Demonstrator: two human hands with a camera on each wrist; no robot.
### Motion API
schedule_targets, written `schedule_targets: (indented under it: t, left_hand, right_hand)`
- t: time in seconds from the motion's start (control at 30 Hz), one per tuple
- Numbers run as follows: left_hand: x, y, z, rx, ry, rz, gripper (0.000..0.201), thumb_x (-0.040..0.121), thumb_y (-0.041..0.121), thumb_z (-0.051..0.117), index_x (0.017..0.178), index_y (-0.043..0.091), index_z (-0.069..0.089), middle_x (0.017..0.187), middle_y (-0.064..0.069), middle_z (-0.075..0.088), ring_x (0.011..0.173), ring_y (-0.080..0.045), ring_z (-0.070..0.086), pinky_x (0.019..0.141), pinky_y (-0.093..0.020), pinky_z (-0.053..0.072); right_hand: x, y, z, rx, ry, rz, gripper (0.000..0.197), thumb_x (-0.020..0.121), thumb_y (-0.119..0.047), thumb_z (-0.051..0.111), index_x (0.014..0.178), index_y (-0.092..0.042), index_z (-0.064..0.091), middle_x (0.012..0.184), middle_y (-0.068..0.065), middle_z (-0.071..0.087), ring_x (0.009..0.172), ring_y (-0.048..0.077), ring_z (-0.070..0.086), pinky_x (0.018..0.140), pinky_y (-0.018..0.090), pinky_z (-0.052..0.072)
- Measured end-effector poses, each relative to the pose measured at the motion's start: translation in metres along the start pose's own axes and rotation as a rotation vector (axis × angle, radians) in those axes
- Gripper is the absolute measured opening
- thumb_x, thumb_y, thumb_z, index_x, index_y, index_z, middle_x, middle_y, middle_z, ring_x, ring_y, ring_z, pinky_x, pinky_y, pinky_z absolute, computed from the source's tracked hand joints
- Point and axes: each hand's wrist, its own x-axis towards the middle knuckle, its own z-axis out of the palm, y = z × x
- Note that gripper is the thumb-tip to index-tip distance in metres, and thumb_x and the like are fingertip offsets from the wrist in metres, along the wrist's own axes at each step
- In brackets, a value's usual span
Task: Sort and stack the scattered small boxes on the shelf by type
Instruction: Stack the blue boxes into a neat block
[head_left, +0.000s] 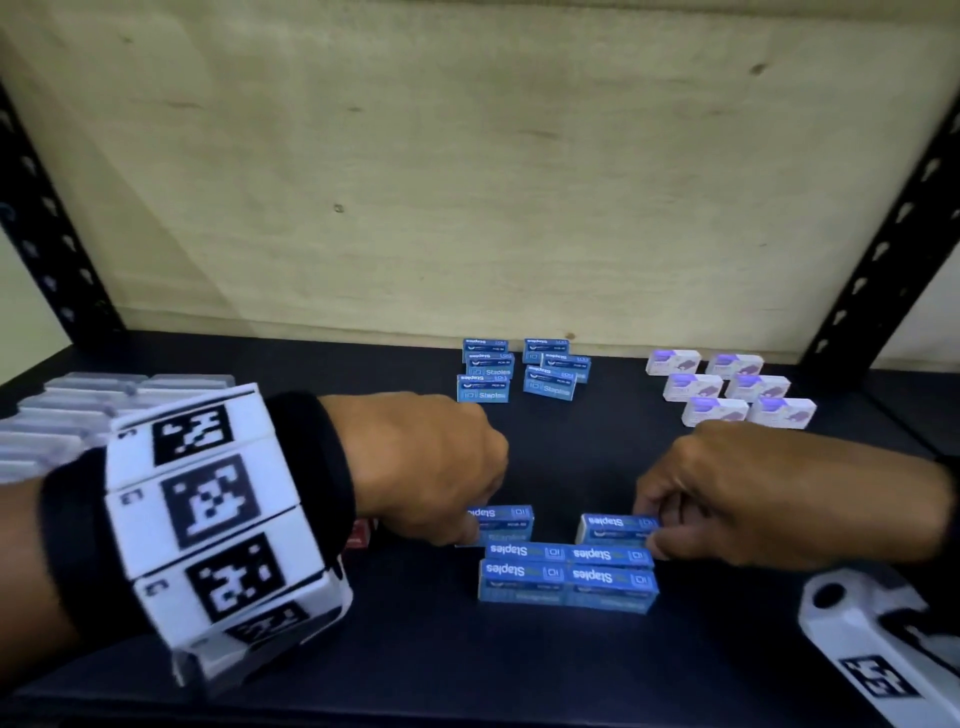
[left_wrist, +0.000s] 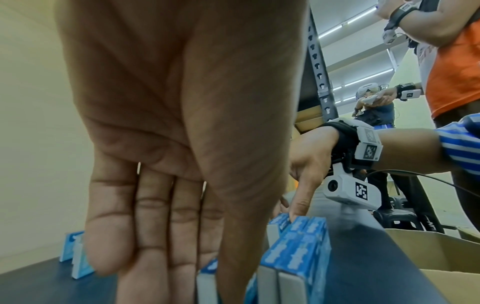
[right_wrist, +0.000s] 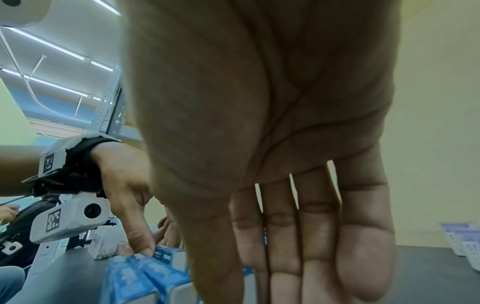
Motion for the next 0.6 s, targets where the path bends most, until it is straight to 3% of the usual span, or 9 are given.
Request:
schedule_targets:
  t: [0.2,0.3,0.4,0.5,0.6]
  left_hand:
    - [-0.006,0.005,0.001,0.001,0.007,0.005,0.024,0.091,0.047,0.058,0.100,0.027,0.065,0.073,0.010,0.047,0.074,-0.017,0.054,0.066,-0.031,0.050]
    - [-0.009,0.003,0.003,-0.028,-0.004,0.027,0.018,0.090,0.038,0.062,0.106,0.031,0.062,0.082,0.011,0.055,0.079,-0.015,0.057,0.069,-0.031,0.052]
    - [-0.010,-0.001,0.006,-0.100,-0.066,0.069,0.045,0.081,0.032,0.073,0.121,0.037,0.053,0.110,0.012,0.058,0.094,-0.014,0.060,0.083,-0.036,0.054]
    - [-0.009,0.002,0.007,-0.143,-0.098,0.076,0.063,0.073,0.045,0.080,0.127,0.039,0.047,0.114,0.014,0.055,0.102,-0.014,0.057,0.088,-0.036,0.052]
    - [-0.007,0.008,0.010,-0.180,-0.082,0.065,0.061,0.073,0.055,0.077,0.125,0.037,0.050,0.115,0.014,0.056,0.102,-0.013,0.057,0.088,-0.036,0.052]
  right_hand:
    - [-0.009,-0.007,0.002,-0.007,-0.026,0.011,0.020,0.091,-0.047,0.060,0.098,-0.031,0.069,0.073,-0.021,0.067,0.066,-0.007,0.059,0.061,0.012,0.045]
    - [-0.013,-0.011,0.001,-0.029,-0.045,0.029,0.020,0.089,-0.049,0.061,0.106,-0.038,0.061,0.076,-0.024,0.062,0.069,-0.008,0.057,0.063,0.012,0.045]
    - [-0.019,-0.016,-0.005,-0.001,-0.126,0.055,0.044,0.081,-0.055,0.068,0.120,-0.049,0.048,0.089,-0.024,0.055,0.079,-0.010,0.055,0.072,0.013,0.047]
    - [-0.021,-0.023,-0.007,-0.013,-0.155,0.041,0.060,0.074,-0.065,0.070,0.126,-0.050,0.042,0.097,-0.021,0.053,0.089,-0.004,0.056,0.084,0.022,0.050]
    - [-0.017,-0.029,-0.001,-0.022,-0.096,0.006,0.055,0.075,-0.067,0.068,0.121,-0.044,0.048,0.099,-0.019,0.053,0.089,-0.002,0.055,0.082,0.022,0.049]
